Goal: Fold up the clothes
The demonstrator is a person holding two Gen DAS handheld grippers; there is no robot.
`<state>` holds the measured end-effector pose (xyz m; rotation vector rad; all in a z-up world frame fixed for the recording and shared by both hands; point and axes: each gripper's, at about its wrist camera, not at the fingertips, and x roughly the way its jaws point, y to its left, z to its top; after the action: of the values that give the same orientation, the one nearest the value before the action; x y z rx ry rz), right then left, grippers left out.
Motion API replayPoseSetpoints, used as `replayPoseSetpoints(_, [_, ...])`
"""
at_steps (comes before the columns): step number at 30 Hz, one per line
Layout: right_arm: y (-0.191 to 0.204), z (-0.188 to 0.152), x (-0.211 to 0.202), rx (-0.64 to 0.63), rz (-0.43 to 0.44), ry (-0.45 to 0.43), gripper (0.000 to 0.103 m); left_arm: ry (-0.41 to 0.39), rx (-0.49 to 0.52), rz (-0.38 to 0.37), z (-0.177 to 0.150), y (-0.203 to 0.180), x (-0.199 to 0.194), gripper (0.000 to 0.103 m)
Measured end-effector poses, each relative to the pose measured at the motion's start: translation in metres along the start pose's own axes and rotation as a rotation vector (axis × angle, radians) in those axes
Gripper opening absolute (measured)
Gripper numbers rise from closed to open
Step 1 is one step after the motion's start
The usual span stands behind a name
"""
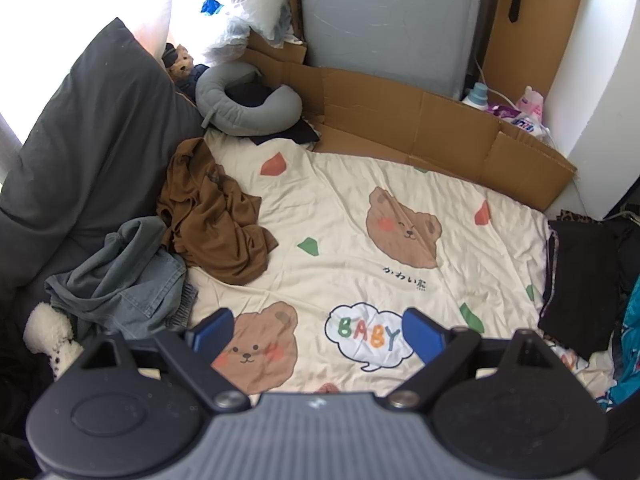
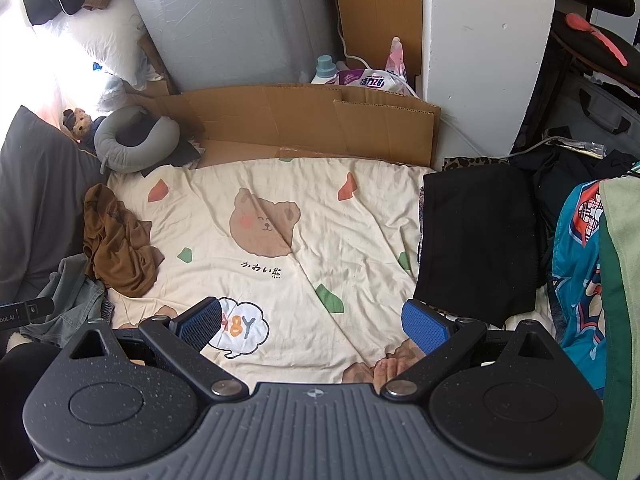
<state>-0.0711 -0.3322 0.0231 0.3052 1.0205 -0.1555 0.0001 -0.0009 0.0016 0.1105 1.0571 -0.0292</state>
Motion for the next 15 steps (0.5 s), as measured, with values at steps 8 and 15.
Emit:
replayPoseSetpoints(8, [-0.0007, -0.0007, 0.0001, -0.002, 0.0, -0.001, 0.1, 0.0, 0.005, -0.004, -0.0021, 0.0003, -0.0002, 0.092])
replayPoseSetpoints(15, [-0.0016, -0.0002, 0.0003, -0.001, 0.0, 0.0, 0.1, -0.003, 0.032, -0.019, -0.0008, -0.0002, -0.0004, 0.092])
